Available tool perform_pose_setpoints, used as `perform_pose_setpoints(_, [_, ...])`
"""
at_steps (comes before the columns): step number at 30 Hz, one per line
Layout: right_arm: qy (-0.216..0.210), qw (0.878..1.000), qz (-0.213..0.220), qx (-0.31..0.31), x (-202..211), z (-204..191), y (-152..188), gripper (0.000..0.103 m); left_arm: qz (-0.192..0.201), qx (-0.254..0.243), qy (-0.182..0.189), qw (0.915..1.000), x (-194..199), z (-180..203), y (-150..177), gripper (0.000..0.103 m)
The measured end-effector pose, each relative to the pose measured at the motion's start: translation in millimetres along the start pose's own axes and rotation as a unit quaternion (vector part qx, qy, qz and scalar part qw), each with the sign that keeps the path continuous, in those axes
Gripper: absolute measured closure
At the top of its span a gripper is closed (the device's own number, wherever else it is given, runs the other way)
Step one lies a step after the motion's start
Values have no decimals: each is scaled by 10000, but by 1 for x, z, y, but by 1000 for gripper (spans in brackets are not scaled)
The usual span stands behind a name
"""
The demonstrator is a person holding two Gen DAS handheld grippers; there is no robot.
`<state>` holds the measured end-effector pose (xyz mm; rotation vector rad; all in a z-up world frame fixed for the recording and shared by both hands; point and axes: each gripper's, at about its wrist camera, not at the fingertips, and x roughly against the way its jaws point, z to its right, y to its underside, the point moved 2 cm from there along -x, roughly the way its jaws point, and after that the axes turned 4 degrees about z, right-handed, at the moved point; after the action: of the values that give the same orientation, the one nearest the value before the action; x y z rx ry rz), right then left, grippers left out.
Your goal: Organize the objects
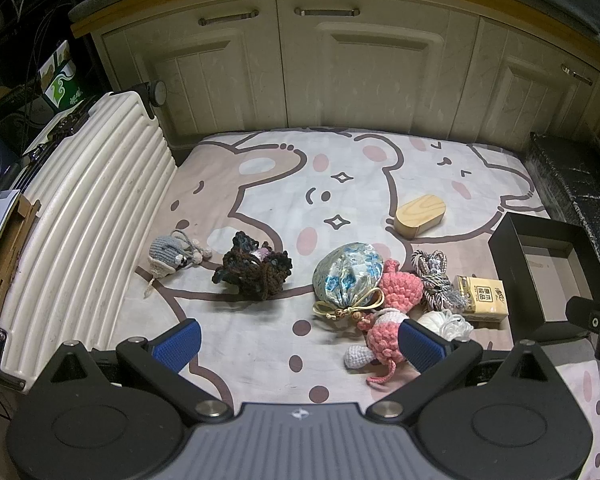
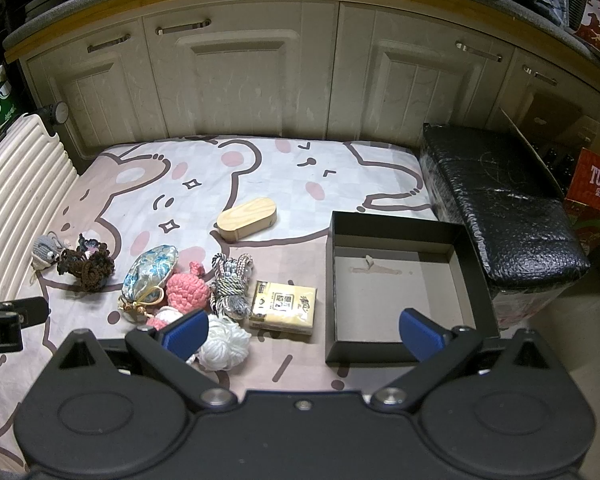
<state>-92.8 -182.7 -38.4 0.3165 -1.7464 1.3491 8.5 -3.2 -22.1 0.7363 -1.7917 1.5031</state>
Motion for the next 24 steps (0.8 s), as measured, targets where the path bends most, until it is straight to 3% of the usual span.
perform_pose_setpoints(17, [-51, 9998, 102, -131, 7, 3, 0, 0, 212, -25, 7, 9998, 7, -4, 0, 0])
perform_pose_setpoints(24, [-357, 9988, 317, -89, 8, -2, -10, 0, 476, -83, -95, 9988, 14, -9, -12, 0])
